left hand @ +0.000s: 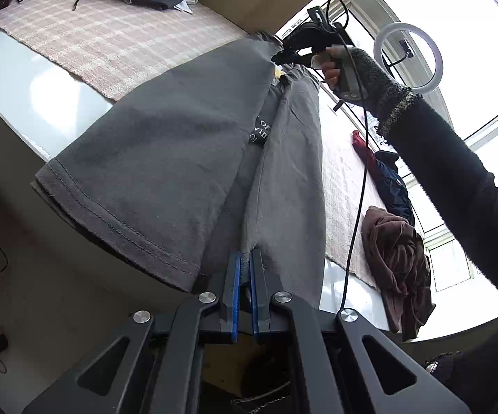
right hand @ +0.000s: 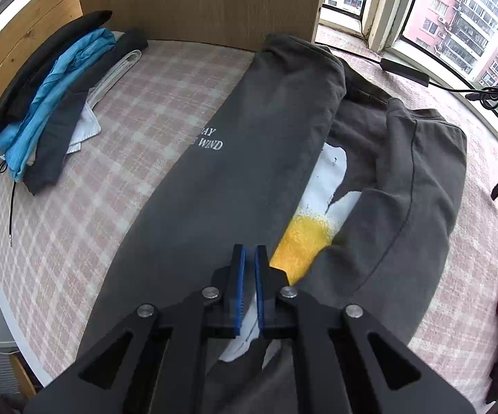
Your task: Fold clothes
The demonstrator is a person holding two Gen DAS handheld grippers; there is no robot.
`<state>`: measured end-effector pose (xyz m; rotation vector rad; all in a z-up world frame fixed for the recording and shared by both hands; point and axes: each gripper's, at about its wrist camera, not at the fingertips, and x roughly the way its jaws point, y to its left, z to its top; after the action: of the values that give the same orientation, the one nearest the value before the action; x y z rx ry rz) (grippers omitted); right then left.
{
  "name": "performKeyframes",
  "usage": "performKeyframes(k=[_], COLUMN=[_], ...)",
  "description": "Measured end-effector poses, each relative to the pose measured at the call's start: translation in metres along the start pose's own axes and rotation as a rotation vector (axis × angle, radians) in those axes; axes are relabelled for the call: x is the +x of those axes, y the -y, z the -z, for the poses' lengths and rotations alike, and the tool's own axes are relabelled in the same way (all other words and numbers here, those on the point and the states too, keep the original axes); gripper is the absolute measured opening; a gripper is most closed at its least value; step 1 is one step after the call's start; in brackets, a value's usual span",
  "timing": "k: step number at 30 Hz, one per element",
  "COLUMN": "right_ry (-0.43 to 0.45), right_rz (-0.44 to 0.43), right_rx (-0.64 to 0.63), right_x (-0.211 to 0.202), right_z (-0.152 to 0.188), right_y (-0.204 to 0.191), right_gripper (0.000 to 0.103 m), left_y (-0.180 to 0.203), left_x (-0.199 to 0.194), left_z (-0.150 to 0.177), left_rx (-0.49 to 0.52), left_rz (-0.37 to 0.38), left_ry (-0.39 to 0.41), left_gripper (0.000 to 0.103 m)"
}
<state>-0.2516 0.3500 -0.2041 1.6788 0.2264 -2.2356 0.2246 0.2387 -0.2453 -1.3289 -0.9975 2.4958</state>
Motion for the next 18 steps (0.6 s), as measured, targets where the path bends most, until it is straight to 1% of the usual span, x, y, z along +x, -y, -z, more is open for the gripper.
performKeyframes(k=[1, 2, 3, 5, 8, 9, 14, 18], right_ry=[-0.019, -0.049, -0.076, -0.108, -0.106, -0.121, -0.195, -0.188], right_rz=[0.002, -0.007, -0.013, -0.007, 0.022, 0.015, 0.075, 0.149], right_rx=[0.021, 0.058, 0.084, 0.093, 0.099, 0.097, 0.033, -0.017], right_x=[-0.003, -0.004, -0.005, -0.006, -0.012, -0.010, 0.012, 0.021], right_z=[0.004, 0.009, 0.012, 0.015, 0.011, 0.010, 0.009, 0.014], right_y=[0.007, 0.016, 0.024, 0.034, 0.040, 0.039, 0.021, 0.011], right_gripper=[0.032, 0.040, 0.040, 0.040, 0.040, 0.040, 0.040, 0.040], left_y=[0.000, -0.001, -0.001, 0.000, 0.000, 0.000, 0.001, 0.001], left_x=[0.000, 0.000, 0.000, -0.001, -0.001, 0.000, 0.000, 0.003], left_z=[-0.001, -0.001, -0.002, -0.002, -0.003, -0.003, -0.005, -0.004], left_rx=[0.000, 0.000, 0.001, 0.016, 0.043, 0.044, 0.054, 0.059], left_rz=[0.004, 0.007, 0.011, 0.014, 0.007, 0.009, 0.009, 0.008], left_ry=[-0.002, -0.003, -0.005, -0.007, -0.020, -0.024, -0.035, -0.043], left_gripper=[0.004, 0.004, 0.004, 0.004, 0.004, 0.004, 0.004, 0.004])
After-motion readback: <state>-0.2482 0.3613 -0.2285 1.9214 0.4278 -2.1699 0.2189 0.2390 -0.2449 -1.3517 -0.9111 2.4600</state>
